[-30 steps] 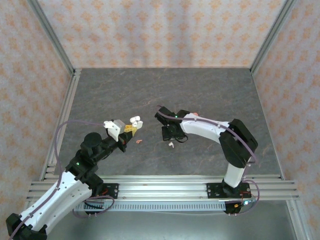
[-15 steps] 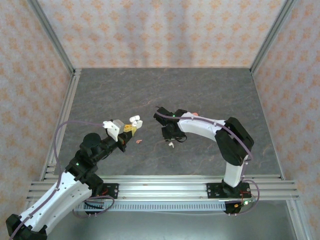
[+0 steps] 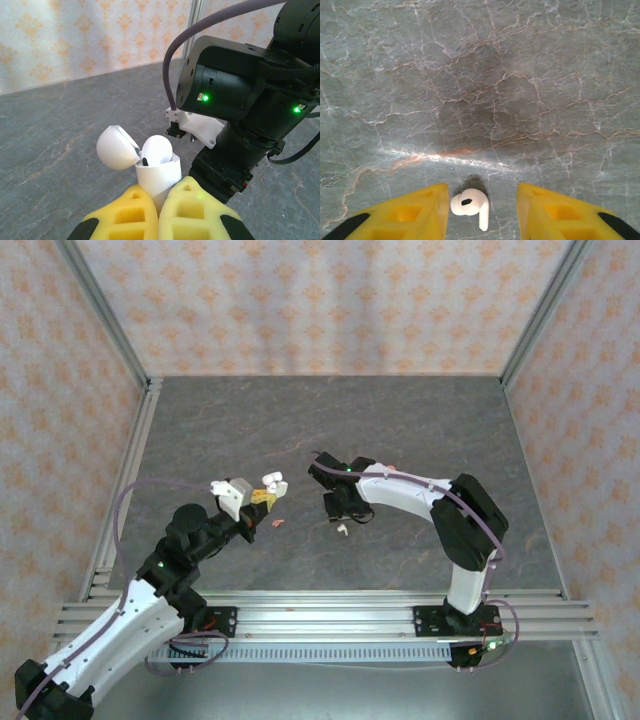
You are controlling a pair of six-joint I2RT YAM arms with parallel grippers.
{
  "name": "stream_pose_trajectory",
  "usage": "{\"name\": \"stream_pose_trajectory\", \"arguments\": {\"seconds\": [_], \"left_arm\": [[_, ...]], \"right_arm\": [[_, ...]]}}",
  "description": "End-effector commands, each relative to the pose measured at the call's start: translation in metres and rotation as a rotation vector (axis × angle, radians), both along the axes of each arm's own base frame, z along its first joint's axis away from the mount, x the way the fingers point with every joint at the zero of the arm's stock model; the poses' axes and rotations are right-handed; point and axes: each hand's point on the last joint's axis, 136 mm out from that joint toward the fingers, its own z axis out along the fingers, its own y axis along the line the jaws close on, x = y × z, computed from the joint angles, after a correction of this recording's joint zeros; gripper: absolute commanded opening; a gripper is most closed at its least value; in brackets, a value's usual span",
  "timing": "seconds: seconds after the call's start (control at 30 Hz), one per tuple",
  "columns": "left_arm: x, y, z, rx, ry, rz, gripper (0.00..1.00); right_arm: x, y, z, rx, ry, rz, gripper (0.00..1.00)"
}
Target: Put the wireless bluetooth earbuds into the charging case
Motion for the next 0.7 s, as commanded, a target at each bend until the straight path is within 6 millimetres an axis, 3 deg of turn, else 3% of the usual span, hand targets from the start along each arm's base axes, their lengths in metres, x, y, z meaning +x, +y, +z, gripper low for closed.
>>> {"name": "stream_pose_trajectory", "arguments": {"seconds": [0.0, 0.3, 0.67], "left_arm": [[0.002, -0.003, 0.013, -0.037, -0.038, -0.004, 0.00], [0.006, -0.006, 0.011, -0.031, -0.031, -0.007, 0.00], [0.011, -0.012, 0.013, -0.007, -0.024, -0.027, 0.00]], "right_arm": [[-0.005, 0.005, 0.005, 0.036, 0.015, 0.019, 0.43], [-0.018, 0.005, -0.016, 0.011, 0.097, 0.071, 0.46], [-0.020, 0.001, -0.023, -0.043, 0.137, 0.113, 0.44]]}}
